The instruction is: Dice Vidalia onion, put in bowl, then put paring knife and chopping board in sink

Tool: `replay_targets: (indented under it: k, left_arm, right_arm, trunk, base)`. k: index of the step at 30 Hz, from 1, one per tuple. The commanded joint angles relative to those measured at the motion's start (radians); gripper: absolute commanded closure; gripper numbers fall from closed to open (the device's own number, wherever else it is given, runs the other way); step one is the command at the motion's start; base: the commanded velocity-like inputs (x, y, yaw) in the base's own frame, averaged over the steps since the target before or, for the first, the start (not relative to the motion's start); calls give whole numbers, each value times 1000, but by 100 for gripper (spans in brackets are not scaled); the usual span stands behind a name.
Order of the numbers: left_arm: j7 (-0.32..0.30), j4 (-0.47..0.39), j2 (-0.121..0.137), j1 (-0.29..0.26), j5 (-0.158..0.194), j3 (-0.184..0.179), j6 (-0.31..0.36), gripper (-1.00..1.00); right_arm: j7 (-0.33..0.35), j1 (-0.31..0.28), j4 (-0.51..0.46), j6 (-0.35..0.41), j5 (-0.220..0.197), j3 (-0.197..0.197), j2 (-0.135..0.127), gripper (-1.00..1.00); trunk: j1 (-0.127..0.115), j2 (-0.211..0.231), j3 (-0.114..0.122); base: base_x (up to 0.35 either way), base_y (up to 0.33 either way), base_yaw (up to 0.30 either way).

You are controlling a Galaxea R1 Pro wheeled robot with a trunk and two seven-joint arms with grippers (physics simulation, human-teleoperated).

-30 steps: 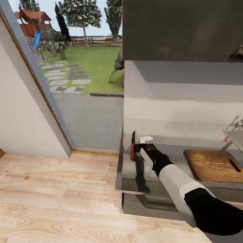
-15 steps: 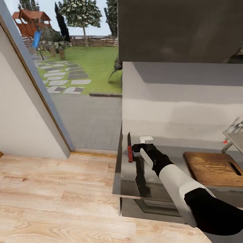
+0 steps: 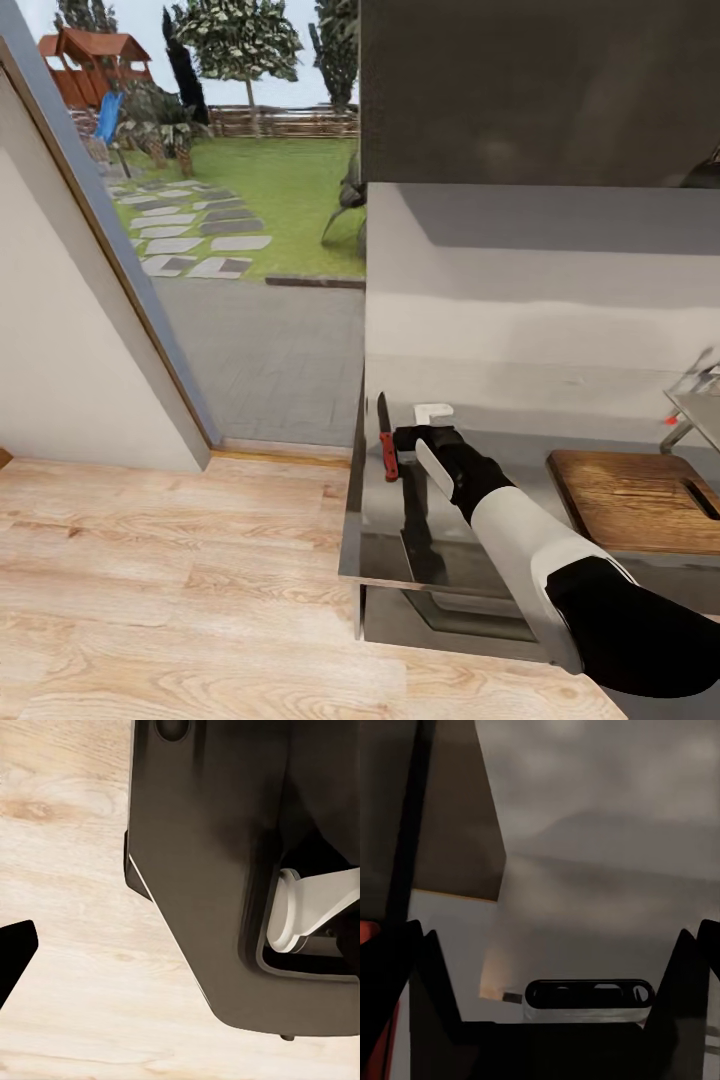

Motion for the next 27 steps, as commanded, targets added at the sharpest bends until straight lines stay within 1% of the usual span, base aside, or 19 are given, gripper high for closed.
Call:
replay_targets:
  k: [1, 13, 16, 24, 27]
  left_arm:
    - [-1, -2, 0, 0, 8, 0, -1, -100]
    - [-1, 3, -1, 0, 8, 0, -1, -100]
    - [-1, 7, -2, 0, 8, 0, -1, -100]
    - [-1, 9, -1, 0, 8, 0, -1, -100]
    - [-1, 9, -1, 0, 8, 0, -1, -100]
  right_arm:
    - [-7, 0, 55, 5, -15, 8, -1, -100]
    - [-8, 0, 55, 5, -15, 8, -2, -100]
    - [-8, 0, 55, 5, -15, 8, -2, -100]
    - [-8, 0, 55, 5, -15, 8, -2, -100]
    - [-8, 0, 55, 5, -16, 8, -2, -100]
  trunk:
    - [1, -1, -2]
    - [1, -1, -2]
    - [1, -1, -2]
    - [1, -1, -2]
    - [1, -1, -2]
  base:
    - [0, 2, 0]
    - [0, -4, 0]
    - [0, -189, 0]
    - [-45, -271, 0]
    - [-34, -100, 0]
